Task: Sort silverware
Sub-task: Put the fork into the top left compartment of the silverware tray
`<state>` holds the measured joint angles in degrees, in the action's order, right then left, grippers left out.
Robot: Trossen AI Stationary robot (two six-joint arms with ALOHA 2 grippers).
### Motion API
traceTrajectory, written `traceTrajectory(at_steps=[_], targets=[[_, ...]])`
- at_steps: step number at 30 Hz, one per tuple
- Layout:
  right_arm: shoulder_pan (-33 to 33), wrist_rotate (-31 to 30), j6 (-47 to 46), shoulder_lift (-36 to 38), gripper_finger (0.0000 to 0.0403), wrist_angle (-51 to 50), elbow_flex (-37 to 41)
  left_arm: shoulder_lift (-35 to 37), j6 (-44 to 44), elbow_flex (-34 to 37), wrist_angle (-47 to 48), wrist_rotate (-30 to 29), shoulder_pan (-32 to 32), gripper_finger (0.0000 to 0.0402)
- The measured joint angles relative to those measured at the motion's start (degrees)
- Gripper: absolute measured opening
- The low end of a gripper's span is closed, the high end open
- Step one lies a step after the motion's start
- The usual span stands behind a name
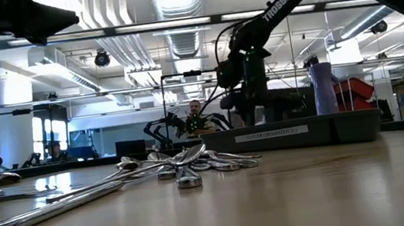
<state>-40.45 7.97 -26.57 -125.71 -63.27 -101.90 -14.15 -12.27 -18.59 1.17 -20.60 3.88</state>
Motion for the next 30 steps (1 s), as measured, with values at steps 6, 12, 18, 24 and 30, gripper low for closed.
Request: traceTrajectory(at_steps=[6,12,18,24,30], targets=[[-1.28,-0.64,-2.63,-0.02,0.0196,7.65,1.55,-0.22,0.77,0.0,0.33,0.05,0.04,0.0119],[-0.93,-3.04,-0.78,-0.02,0.0114,9.08,1.39,-0.34,0.94,0.0,0.31,0.09,0.04,0.0119],[-0.61,-3.73,2.39,0.04,0.0011,9.69,1.47,-0.39,1.24,0.0,0.26,0.11,0.04,0.0119],[0.72,-4.92,3.78,0.9,0.0004,9.43,1.45,-0.39,2.3,0.0,0.54,0.13,0.04,0.0119],[2.37,-5.67,6.02,6.85,0.0,4.67,1.56,-0.38,2.73,0.01,0.77,0.13,0.03,0.0119]])
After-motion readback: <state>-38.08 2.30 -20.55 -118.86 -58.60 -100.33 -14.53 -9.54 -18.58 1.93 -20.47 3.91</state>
